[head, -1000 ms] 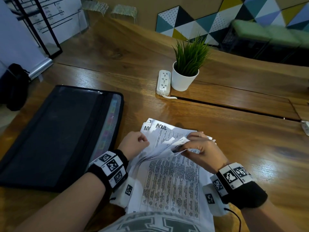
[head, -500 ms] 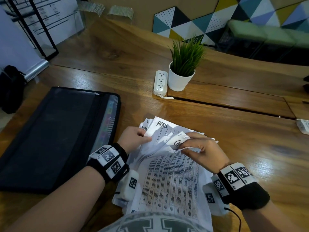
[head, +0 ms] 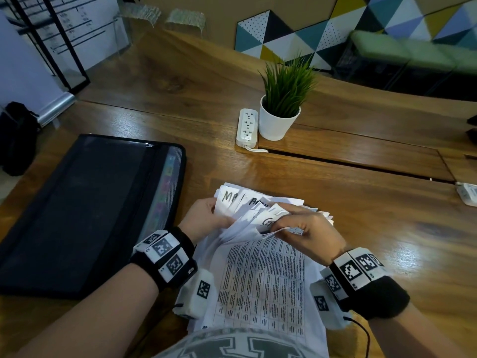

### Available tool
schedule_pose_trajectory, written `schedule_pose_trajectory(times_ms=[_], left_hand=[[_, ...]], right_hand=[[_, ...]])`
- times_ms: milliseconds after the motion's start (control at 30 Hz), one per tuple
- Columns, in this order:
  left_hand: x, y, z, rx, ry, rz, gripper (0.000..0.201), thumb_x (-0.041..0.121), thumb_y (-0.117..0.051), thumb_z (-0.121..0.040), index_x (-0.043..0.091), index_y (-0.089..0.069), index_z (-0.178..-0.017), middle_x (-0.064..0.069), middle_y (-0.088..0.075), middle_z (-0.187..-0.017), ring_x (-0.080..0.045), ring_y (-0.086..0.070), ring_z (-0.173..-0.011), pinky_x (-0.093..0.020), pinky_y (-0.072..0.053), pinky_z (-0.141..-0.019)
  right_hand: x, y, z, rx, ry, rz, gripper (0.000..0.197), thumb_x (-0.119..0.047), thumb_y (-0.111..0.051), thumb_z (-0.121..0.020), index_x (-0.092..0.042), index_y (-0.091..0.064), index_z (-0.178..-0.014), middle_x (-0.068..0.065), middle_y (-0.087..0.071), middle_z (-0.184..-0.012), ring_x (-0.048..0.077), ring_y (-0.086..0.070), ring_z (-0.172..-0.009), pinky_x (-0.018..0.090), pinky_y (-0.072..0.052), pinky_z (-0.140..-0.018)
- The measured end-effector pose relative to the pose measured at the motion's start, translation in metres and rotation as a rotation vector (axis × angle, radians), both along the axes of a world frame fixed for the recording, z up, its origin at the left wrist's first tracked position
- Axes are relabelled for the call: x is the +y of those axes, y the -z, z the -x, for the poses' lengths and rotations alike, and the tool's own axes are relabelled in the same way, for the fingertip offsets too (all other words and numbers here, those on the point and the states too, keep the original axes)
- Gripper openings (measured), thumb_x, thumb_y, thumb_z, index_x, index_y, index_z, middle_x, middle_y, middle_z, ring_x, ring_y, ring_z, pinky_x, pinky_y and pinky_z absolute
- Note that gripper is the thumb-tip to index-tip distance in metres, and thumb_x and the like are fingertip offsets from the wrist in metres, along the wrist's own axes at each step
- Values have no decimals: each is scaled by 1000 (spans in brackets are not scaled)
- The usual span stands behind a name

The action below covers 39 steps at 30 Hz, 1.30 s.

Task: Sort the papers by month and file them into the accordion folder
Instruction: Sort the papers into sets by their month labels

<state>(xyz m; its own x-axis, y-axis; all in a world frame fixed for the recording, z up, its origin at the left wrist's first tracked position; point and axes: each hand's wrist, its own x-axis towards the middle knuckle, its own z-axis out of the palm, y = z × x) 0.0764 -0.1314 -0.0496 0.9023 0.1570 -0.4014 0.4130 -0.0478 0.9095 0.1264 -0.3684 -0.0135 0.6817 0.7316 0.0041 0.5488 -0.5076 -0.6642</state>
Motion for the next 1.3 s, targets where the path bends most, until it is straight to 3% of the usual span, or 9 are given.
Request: schedule_pose_trajectory(times_ms=[133,333,467,633,833,967,1067,1167,1300], left_hand=[[0,1,-1,26,4,-7,25,-6,-77,-69,-4,-68,-92,-10,-74,-92,-17,-69,-83,-33,-56,-77],[7,5,1,22,-83,82,22,9,-72,-80,-7,-69,-95,-18,-72,-95,-23,-68,-84,-34,-55,-77],[10,7,-1,31,-121,30,19,5,-64,-87,-8,-67,-101,-17,-71,-100,-22,-68,-87,-24,-56,-68],[13,7,1,87,-60,29,19,-6,-61,-81,-6,-68,-98,-15,-72,-98,-30,-68,-94,-43,-53,-86],[11,-2,4,44,45,1,22,-10,-71,-71,-12,-64,-92,-19,-71,-95,-30,-66,-89,-44,-52,-86],[10,1,5,12,-19,5,14,4,-71,-79,-2,-70,-92,-13,-73,-95,-28,-68,-93,-44,-52,-88],[13,8,7,-23,-81,-124,21,19,-66,-87,0,-71,-94,-13,-73,-95,-30,-67,-95,-44,-52,-86],[15,12,15,-78,102,-333,36,41,-62,-78,6,-71,-84,-9,-68,-100,-29,-63,-100,-45,-48,-87],[7,16,24,-96,288,-361,14,15,-67,-86,21,-76,-96,7,-49,-126,-7,-48,-122,-21,-37,-104]], right_hand=[[2,-4,0,-21,6,-3,20,-15,-70,-81,-29,-74,-94,-11,-46,-139,-7,-30,-132,15,-31,-106],[1,0,-2,-63,4,3,17,-19,-66,-84,-30,-73,-95,-15,-67,-96,0,-54,-102,31,-45,-90],[-1,0,6,-119,-22,-23,17,-33,-59,-83,-30,-73,-92,-13,-68,-91,5,-53,-93,23,-41,-86],[-3,7,4,-65,26,-16,16,-23,-67,-82,-31,-73,-95,-12,-67,-106,4,-47,-121,28,-39,-102],[2,3,1,-55,15,-31,20,-16,-69,-82,-33,-73,-92,-10,-49,-137,-8,-36,-128,26,-36,-105],[2,3,2,-99,-1,29,18,-26,-65,-85,-38,-71,-98,-16,-67,-105,0,-51,-109,35,-42,-94],[2,-4,9,-153,-27,-27,20,-35,-61,-82,-40,-71,-99,-25,-61,-79,-2,-46,-84,17,-37,-81],[-2,-2,12,-180,-15,-50,24,-35,-56,-77,-29,-75,-91,-34,-52,-78,-8,-42,-87,8,-30,-82],[-6,4,13,-163,10,-29,24,-31,-54,-74,-28,-74,-87,-27,-61,-86,0,-49,-86,11,-36,-79]])
